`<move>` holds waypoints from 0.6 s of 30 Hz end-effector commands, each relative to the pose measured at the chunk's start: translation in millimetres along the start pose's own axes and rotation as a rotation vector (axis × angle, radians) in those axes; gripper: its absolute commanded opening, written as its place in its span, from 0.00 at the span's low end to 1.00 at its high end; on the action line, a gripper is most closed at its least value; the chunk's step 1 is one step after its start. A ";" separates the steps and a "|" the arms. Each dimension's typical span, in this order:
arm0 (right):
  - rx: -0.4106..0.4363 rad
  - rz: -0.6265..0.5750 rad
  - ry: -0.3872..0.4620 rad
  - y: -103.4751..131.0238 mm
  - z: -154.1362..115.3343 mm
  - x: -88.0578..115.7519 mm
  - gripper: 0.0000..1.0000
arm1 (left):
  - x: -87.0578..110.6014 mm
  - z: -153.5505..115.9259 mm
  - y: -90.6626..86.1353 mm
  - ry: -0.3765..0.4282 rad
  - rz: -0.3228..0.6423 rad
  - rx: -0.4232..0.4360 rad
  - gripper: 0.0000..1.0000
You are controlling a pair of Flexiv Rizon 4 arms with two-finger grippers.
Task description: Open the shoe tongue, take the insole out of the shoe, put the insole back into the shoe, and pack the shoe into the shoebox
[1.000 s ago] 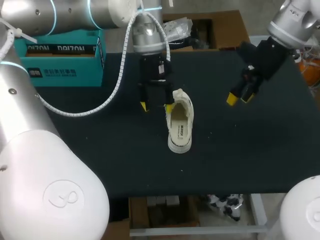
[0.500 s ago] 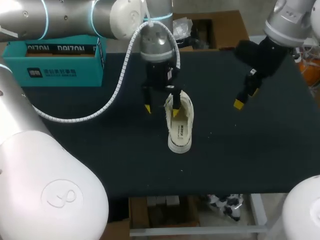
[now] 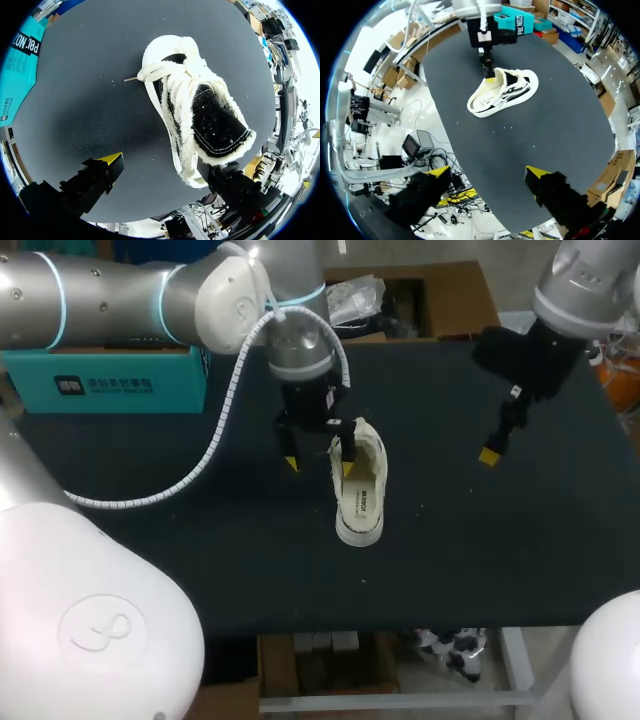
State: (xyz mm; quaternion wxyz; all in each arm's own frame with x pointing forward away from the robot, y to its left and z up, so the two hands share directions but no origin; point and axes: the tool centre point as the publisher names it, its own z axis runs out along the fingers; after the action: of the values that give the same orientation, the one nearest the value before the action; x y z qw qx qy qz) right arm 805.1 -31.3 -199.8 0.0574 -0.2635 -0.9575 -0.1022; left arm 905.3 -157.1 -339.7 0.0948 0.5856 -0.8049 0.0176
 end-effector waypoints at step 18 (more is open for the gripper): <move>0.016 -0.500 -0.218 -30.1 -9.1 -8.9 1.00 | 9.0 5.5 1.8 -0.048 -0.102 0.116 1.00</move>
State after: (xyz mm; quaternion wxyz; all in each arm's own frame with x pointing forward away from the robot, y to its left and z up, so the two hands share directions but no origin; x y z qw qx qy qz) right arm 808.6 -53.5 -196.0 -0.0392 -0.0422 -0.9964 -0.0629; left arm 906.3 -164.4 -344.5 0.0533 0.6276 -0.7756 0.0406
